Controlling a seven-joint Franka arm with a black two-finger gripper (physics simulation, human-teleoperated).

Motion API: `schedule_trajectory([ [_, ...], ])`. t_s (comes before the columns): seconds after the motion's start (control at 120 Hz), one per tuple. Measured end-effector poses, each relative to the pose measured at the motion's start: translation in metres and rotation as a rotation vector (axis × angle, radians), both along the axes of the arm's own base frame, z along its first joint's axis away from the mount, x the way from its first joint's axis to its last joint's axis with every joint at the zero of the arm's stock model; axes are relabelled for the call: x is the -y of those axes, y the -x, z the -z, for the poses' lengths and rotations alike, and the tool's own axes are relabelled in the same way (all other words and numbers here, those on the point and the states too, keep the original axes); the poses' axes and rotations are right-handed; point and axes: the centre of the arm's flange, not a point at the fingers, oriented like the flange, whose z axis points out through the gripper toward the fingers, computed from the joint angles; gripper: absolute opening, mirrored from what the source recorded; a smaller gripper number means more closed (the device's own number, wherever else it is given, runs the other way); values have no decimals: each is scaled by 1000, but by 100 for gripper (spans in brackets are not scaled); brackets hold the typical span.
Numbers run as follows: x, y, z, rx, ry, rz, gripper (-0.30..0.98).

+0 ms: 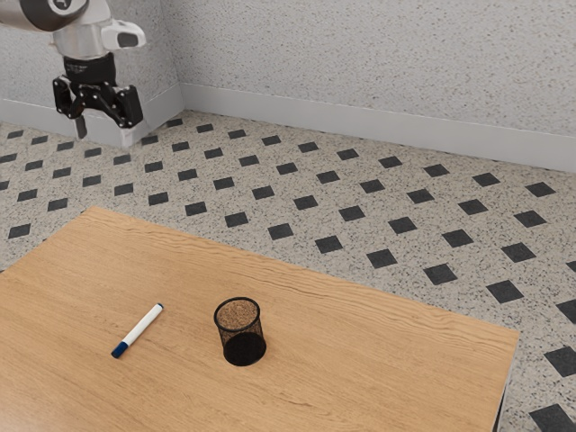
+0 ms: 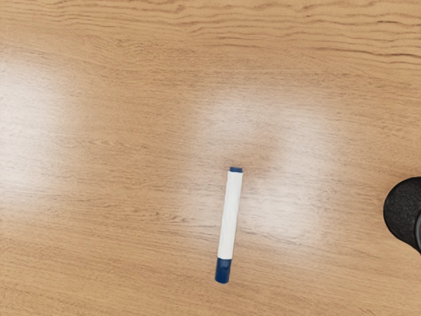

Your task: Put the marker into the pen holder.

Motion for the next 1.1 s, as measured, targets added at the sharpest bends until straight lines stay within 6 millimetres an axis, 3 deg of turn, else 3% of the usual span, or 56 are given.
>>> schedule_trajectory([
  [0.175, -23, -4, -5, 71, -5, -38, 69],
  [0.3, -23, -5, -10, 97, -19, -33, 69],
  [0.333, -20, -6, -3, 86, -20, -26, 69],
  [0.367, -15, -7, 27, 39, -12, -15, 69],
  [0.458, 5, 11, 177, -154, 39, 19, 69],
  [0.508, 14, 16, 239, -202, 46, 32, 69],
  [0.558, 21, 12, 287, -220, 46, 38, 69],
  [0.633, 22, 4, 329, -202, 50, 26, 69],
  [0.767, 21, -4, 340, -116, 52, 24, 69],
  [0.958, 11, 36, 349, -72, 80, -2, 69],
  [1.1, 7, 36, 363, -31, 67, 1, 67],
])
